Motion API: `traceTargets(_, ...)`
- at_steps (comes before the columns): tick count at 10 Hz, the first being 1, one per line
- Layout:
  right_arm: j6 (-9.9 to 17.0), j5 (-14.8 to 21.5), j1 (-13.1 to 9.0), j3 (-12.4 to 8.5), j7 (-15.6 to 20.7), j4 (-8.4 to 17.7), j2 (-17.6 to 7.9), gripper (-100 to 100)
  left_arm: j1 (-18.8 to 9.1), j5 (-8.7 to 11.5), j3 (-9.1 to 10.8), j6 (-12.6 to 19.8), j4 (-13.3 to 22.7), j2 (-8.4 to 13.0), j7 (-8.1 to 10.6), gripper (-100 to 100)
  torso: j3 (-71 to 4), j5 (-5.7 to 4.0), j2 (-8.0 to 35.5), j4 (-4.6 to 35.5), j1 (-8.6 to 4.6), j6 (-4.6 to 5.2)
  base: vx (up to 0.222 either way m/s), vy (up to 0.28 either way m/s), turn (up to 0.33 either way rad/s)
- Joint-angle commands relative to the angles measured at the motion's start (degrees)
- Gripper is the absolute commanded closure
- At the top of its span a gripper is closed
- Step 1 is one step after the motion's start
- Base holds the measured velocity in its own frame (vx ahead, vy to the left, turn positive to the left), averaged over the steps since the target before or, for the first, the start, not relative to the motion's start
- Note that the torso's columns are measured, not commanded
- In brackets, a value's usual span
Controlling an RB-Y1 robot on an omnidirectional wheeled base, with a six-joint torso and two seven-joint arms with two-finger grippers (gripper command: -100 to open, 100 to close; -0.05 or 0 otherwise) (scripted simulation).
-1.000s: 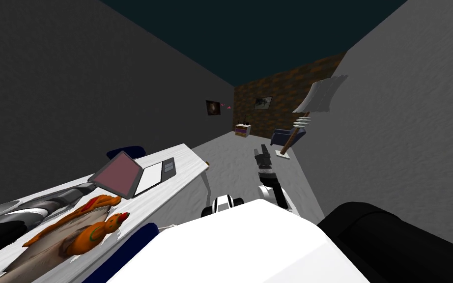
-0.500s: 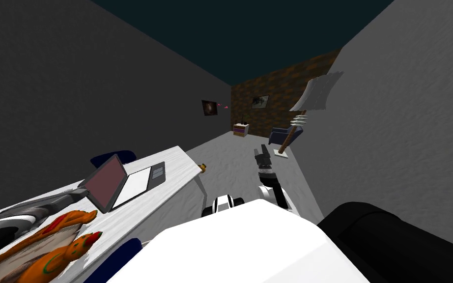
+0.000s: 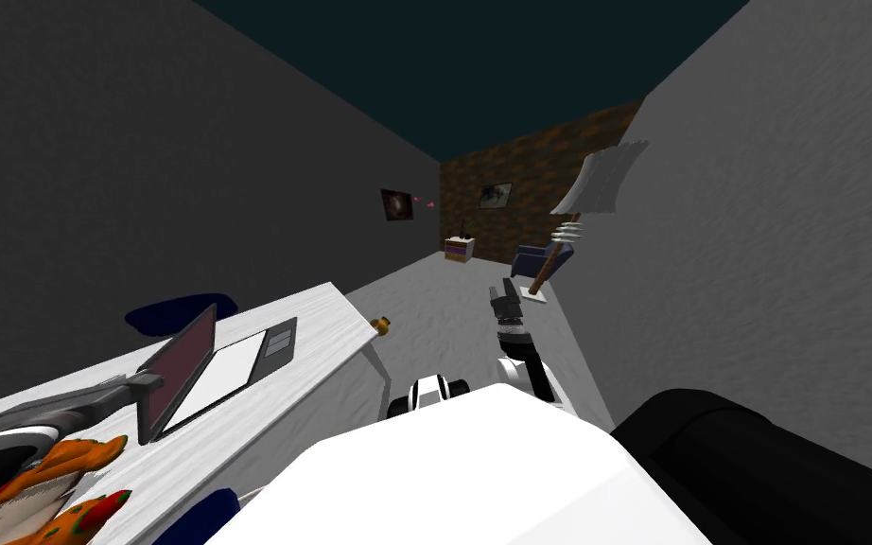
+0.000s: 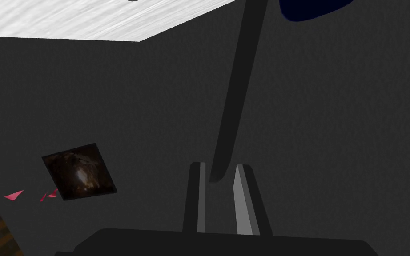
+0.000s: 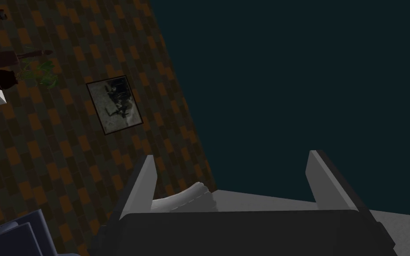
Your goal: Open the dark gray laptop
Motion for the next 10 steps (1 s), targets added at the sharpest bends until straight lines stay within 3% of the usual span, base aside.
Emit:
traceTargets(1,0.0,0.0,0.0,0.0,0.0,0.0,0.0,0,-1.5,-4.7,-1.04,1.5,1.9,-2.5,-3.24,100,-0.1,0.01,-0.1,0.0,-0.03,-0.04,0.017,-0.081,-0.108)
traceTargets(3,0.0,0.0,0.0,0.0,0.0,0.0,0.0,0,-3.0,-8.2,-2.03,2.5,3.5,-4.3,-5.66,100,-0.1,-0.01,-0.2,0.0,0.01,0.01,0.017,-0.085,-0.093)
traceTargets(4,0.0,0.0,0.0,0.0,0.0,0.0,0.0,0,-3.0,-8.7,-2.03,2.5,3.5,-4.3,-5.66,100,-0.1,-0.06,-0.1,0.0,0.00,-0.04,0.025,-0.054,-0.041)
traceTargets(8,0.0,0.0,0.0,0.0,0.0,0.0,0.0,0,-5.9,-15.9,-4.02,4.5,6.9,-8.0,-10.49,100,-0.1,-0.03,-0.2,-0.1,-0.11,0.08,0.025,-0.065,-0.089)
traceTargets(10,0.0,0.0,0.0,0.0,0.0,0.0,0.0,0,-5.7,-15.7,-4.08,4.6,6.8,-7.6,-10.22,100,-0.1,-0.10,-0.1,0.0,-0.04,0.00,0.016,-0.036,-0.026)
